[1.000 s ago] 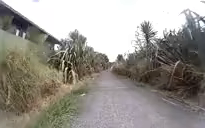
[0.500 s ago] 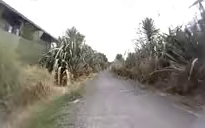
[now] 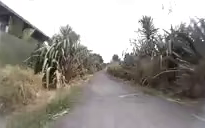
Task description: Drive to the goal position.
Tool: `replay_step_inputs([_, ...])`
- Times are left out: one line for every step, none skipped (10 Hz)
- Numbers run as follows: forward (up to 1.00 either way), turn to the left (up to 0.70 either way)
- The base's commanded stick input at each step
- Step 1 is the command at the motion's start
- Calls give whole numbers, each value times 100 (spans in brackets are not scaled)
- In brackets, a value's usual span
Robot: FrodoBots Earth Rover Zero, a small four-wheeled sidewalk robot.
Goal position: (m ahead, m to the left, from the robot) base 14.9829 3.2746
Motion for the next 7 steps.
replay_step_inputs([100, 0])
replay_step_inputs([100, 0])
replay_step_inputs([100, 0])
replay_step_inputs([100, 0])
replay_step_inputs([100, 0])
replay_step_inputs([100, 0])
replay_step_inputs([100, 0])
